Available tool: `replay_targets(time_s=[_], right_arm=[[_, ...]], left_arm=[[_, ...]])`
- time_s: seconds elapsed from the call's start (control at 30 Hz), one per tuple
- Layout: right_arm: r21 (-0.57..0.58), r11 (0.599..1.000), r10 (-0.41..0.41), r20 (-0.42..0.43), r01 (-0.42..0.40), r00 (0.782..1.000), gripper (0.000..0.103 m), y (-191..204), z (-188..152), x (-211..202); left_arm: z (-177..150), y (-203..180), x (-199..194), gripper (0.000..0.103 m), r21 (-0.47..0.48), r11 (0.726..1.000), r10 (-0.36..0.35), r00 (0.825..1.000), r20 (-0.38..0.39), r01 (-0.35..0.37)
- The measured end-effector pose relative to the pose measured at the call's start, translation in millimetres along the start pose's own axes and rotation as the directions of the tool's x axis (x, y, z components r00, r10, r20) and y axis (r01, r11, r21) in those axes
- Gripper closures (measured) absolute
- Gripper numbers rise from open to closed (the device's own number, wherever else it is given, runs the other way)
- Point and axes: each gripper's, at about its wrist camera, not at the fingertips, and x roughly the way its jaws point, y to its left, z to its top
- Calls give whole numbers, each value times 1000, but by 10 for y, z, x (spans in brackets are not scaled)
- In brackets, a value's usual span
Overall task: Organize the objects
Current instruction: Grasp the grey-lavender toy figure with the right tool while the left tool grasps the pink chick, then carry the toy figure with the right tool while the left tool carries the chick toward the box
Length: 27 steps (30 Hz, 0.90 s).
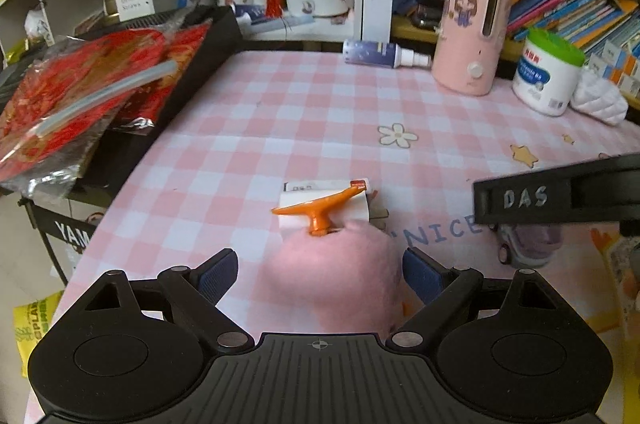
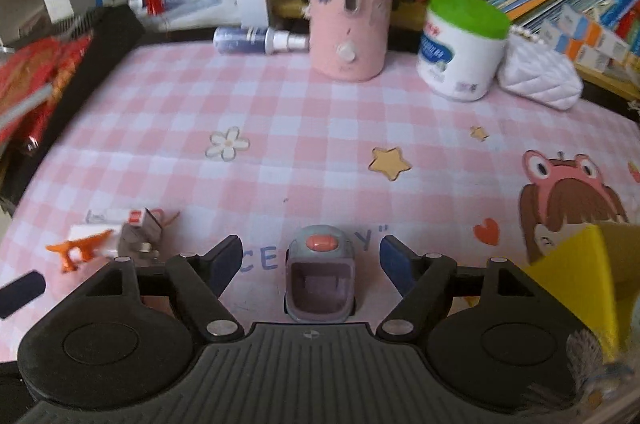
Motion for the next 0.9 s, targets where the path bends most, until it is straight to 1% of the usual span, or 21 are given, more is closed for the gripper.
replay_targets(time_s=[0.07, 0.17, 0.23, 0.27, 0.3, 0.33, 0.37, 0.4, 0.5, 0.73, 0.9], right_arm=[[0, 1000, 8, -33, -8, 999, 31, -4, 5, 102], [8, 1000, 16, -60, -16, 998, 38, -20, -6, 195], [8, 1000, 21, -70, -20, 997, 50, -31, -12, 241], [7, 1000, 17, -72, -16, 997, 51, -37, -12, 259], [6, 1000, 17, -64, -16, 998, 57, -41, -15, 257], [3, 1000, 20, -55, -20, 998, 62, -48, -16, 255], [-1, 1000, 23, -50, -23, 998, 62, -53, -12, 256], [-3, 1000, 29, -50, -29, 998, 62, -58, -13, 254], [2, 999, 44, -45, -44, 998, 62, -73, -9, 236], [-26, 997, 78, 36, -77, 996, 62, -43, -15, -42], [-51, 993, 107, 66, -104, 992, 62, 0, -120, -276]], left_arm=[[14, -23, 63, 12, 5, 1000, 0, 1000, -8, 0], [36, -43, 139, 12, 6, 1000, 1, 1000, -14, -1], [55, -39, 191, 14, 0, 1000, 4, 1000, -23, -4], [63, -33, 214, 14, -4, 1000, 7, 1000, -31, -7], [65, -27, 226, 15, -7, 1000, 8, 999, -34, -8], [64, -19, 239, 22, -9, 1000, 5, 999, -38, -5], [67, -14, 250, 28, -8, 1000, 2, 999, -42, -3], [64, -8, 259, 41, -6, 1000, -5, 999, -51, 5], [58, 10, 224, 41, -9, 1000, -2, 999, -53, 2], [24, 107, -137, 42, -5, 999, -35, 999, 22, 35], [-47, 210, -460, 42, -26, 998, -63, 995, 71, 65]])
